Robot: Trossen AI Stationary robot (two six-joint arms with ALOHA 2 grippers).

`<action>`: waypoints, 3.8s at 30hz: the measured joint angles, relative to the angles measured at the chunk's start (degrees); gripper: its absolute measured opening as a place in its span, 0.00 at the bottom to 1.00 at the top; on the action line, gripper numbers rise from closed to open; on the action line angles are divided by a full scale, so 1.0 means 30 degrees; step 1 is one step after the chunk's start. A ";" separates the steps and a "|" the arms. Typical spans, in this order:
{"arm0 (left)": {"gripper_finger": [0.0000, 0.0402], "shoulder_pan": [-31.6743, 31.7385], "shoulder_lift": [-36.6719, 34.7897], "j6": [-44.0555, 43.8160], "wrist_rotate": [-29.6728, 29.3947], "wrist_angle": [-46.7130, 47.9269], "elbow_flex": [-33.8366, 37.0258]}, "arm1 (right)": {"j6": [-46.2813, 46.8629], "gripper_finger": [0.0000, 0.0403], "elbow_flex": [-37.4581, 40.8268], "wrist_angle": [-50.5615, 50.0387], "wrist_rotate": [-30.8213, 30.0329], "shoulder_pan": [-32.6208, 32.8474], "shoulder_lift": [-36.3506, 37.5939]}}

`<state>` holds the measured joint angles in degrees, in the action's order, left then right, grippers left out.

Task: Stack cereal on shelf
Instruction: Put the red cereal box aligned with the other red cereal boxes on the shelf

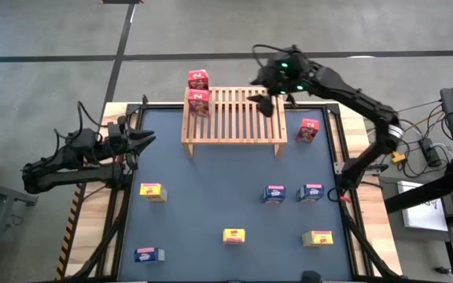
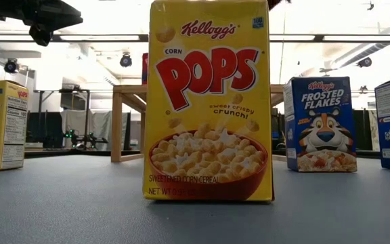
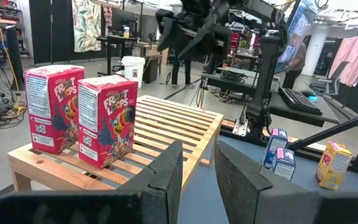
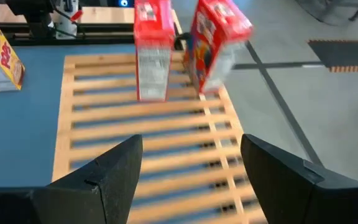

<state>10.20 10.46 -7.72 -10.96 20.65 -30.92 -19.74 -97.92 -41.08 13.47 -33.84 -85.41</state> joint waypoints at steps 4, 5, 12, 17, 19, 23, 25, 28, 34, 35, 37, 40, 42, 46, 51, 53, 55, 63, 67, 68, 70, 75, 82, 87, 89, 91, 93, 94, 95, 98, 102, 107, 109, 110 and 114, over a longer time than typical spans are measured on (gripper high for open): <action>0.19 0.0007 0.0000 -0.0101 0.0000 0.0004 0.0000 | 0.0609 0.63 0.3999 0.1298 -0.0044 -0.1037 0.2990; 0.19 0.0007 0.0000 -0.0072 0.0000 -0.0003 0.0000 | 0.0790 0.63 0.5029 0.1861 -0.0056 -0.1304 0.3762; 0.19 0.0007 0.0007 0.0203 0.0000 -0.0433 0.0000 | 0.2479 0.62 1.0937 0.5252 -0.2607 -0.2255 0.8292; 0.19 0.0007 0.0018 0.0240 0.0000 -0.0408 0.0000 | 0.2702 0.62 1.4255 0.6679 -0.3009 -0.2234 1.0708; 0.19 0.0007 0.0022 0.0240 0.0000 -0.0404 0.0000 | 0.2894 0.62 1.5436 0.7513 -0.3016 -0.2240 1.1530; 0.19 0.0007 0.0022 0.0247 0.0000 -0.0404 0.0000 | 0.3708 0.61 1.7283 0.8758 -0.3037 -0.2240 1.3118; 0.19 0.0007 0.0022 0.0247 0.0000 -0.0404 0.0000 | 0.4145 0.61 1.8038 0.8998 -0.3031 -0.2240 1.3807; 0.19 0.0007 0.0022 0.0247 0.0000 -0.0404 0.0000 | 0.4399 0.61 1.8959 0.8948 -0.3071 -0.2240 1.4530; 0.19 0.0007 0.0022 0.0254 0.0000 -0.0411 0.0000 | 0.4654 0.61 2.0033 0.8954 -0.3895 -0.2240 1.5251; 0.19 0.0007 0.0022 0.0254 -0.0005 -0.0411 0.0000 | 0.4653 0.61 2.0161 0.8960 -0.4112 -0.2240 1.5291; 0.19 0.0007 0.0022 0.0245 -0.0007 -0.0411 0.0000 | 0.4767 0.61 2.0385 0.8908 -0.4200 -0.2240 1.5332; 0.19 0.0007 0.0022 -0.0237 -0.0007 -0.0420 0.0000 | 0.4836 0.61 2.0318 0.8715 -0.4245 -0.2241 1.5175; 0.19 0.0007 0.0022 -0.0241 -0.0039 -0.0433 0.0000 | 0.4970 0.61 1.9700 0.7603 -0.4774 -0.2323 1.4865; 0.19 0.0005 0.0022 -0.0221 -0.0153 -0.0433 0.0000 | 0.4942 0.64 1.7991 0.4120 -0.5207 -0.2418 1.3759; 0.22 0.0007 0.0036 -0.0103 -0.0160 -0.0433 0.0000 | 0.4130 0.67 1.6905 0.2103 -0.5460 -0.2400 1.2247; 0.26 0.0007 0.0036 -0.0103 -0.0160 -0.0433 0.0000 | 0.3888 0.68 1.6567 0.1266 -0.6581 -0.2400 1.1636; 0.29 0.0005 0.0036 -0.0103 -0.0160 -0.0433 0.0000 | 0.3859 0.70 1.6006 -0.0037 -0.7614 -0.2435 1.0939; 0.41 0.0007 0.0036 -0.0096 -0.0167 -0.0427 0.0000 | 0.1277 0.73 1.2541 -0.5149 -0.8014 -0.2890 0.8396; 0.44 0.0007 0.0036 -0.0098 -0.0160 -0.0414 0.0000 | -0.0625 0.73 1.1587 -0.5918 -0.7951 -0.3376 0.7650; 0.45 0.0007 0.0036 -0.0098 -0.0160 -0.0411 0.0000 | -0.1116 0.74 1.1470 -0.6125 -0.7857 -0.3571 0.7503; 0.45 0.0007 0.0036 -0.0097 -0.0160 -0.0360 0.0000 | -0.1805 0.74 1.1489 -0.6325 -0.7322 -0.4016 0.7309; 0.45 0.0007 0.0044 -0.0102 -0.0160 0.0040 -0.0007 | -0.2641 0.73 1.2824 -0.5278 -0.5240 -0.5587 0.7273; 0.45 0.0007 0.0044 -0.0139 -0.0153 0.0172 -0.0007 | -0.3925 0.71 1.5149 -0.1930 -0.2959 -0.7170 0.8853; 0.45 0.0006 0.0044 -0.0164 -0.0157 0.0172 -0.0007 | -0.3688 0.72 1.6680 -0.0210 -0.1277 -0.8093 1.0831; 0.45 0.0002 0.0044 -0.0139 -0.0153 0.0164 -0.0007 | -0.3202 0.73 1.7622 0.0771 -0.0617 -0.8564 1.1691; 0.45 0.0004 0.0044 -0.0117 -0.0157 0.0157 -0.0007 | -0.2734 0.73 1.8574 0.1777 -0.0277 -0.8952 1.2528; 0.45 0.0002 0.0044 -0.0117 -0.0153 0.0139 -0.0007 | -0.2624 0.73 1.9427 0.2526 -0.0299 -0.9170 1.3196; 0.45 0.0007 0.0044 -0.0117 -0.0153 0.0142 -0.0007 | -0.2624 0.73 1.9740 0.2740 -0.0320 -0.9218 1.3483; 0.45 0.0002 0.0044 -0.0112 -0.0153 0.0142 -0.0007 | -0.2637 0.73 1.9931 0.2912 -0.0335 -0.9239 1.3738; 0.45 0.0000 0.0044 -0.0110 -0.0146 0.0142 -0.0007 | -0.3143 0.72 2.0113 0.3199 -0.0328 -0.9262 1.4220; 0.45 0.0000 0.0044 -0.0108 -0.0007 0.0142 -0.0007 | -0.3975 0.71 2.0200 0.2520 -0.0321 -0.9365 1.4017; 0.45 0.0000 0.0044 -0.0103 -0.0007 0.0150 -0.0007 | -0.4380 0.70 2.0142 0.2317 -0.0288 -0.9365 1.2941; 0.45 0.0007 0.0044 -0.0103 0.0022 0.0150 -0.0007 | -0.4385 0.70 1.9972 0.2361 -0.0288 -0.9365 1.2419; 0.45 0.0007 0.0044 -0.0103 0.0088 0.0157 -0.0007 | -0.4401 0.70 1.9919 0.2392 -0.0287 -0.9365 1.2157; 0.45 0.0000 0.0044 -0.0103 0.0408 0.0164 -0.0007 | -0.4468 0.70 1.9916 0.2361 -0.0299 -0.9365 1.0875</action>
<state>10.20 10.59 -8.03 -9.74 21.15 -30.94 -33.15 -38.17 -34.00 12.58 -61.93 -52.79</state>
